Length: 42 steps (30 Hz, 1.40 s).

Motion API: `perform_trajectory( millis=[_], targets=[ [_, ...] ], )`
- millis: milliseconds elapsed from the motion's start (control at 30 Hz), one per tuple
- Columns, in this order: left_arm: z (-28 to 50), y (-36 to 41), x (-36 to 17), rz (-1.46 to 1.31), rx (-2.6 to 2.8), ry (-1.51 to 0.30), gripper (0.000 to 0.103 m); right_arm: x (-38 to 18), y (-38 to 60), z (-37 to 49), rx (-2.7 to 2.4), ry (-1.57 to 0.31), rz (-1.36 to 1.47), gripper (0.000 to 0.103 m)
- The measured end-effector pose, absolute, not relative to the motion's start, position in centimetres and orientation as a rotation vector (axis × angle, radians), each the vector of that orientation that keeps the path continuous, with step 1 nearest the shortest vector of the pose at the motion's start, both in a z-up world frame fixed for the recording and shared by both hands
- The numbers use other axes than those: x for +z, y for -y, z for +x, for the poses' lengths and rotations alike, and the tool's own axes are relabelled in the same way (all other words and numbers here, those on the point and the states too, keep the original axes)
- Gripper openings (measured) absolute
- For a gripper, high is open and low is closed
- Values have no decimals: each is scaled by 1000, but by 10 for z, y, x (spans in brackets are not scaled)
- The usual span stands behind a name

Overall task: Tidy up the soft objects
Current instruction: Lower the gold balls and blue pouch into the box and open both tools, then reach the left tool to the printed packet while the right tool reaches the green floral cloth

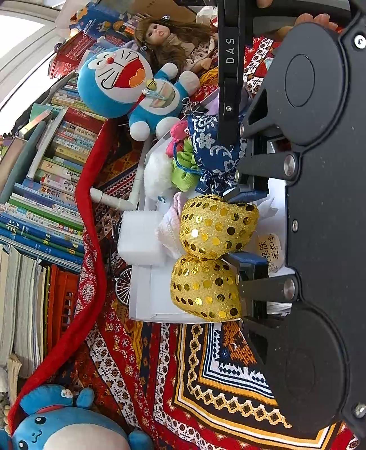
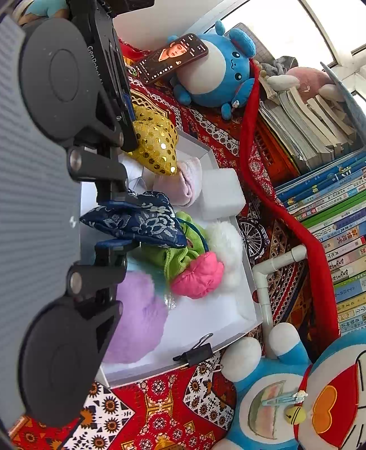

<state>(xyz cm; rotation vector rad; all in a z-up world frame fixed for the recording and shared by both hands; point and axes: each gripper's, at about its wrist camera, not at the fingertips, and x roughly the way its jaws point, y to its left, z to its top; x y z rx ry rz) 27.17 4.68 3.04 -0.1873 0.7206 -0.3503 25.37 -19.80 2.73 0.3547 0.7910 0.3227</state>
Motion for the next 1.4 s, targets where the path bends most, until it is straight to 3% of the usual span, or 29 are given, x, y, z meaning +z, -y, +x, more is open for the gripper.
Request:
perform_trajectory(
  millis=[233,533,767,1100,1167,1400],
  targets=[
    [263,-48,41,-184,-340,-694,38,40,203,243,324,-752,347,46],
    [234,-63,66,-192,-308,-607,57,63,218,217,355,-664,350,63],
    [182,-78,81,-158,-299,-501,78,78,228,182,364,-575,240,78],
    [110,-83,67,-117,-330,-491,83,72,228,137,368,-521,42,93],
    [97,-80,62,-97,-336,-492,84,68,228,131,371,-515,23,102],
    [55,-63,46,-29,-389,-510,88,53,218,121,381,-524,-70,103]
  ],
)
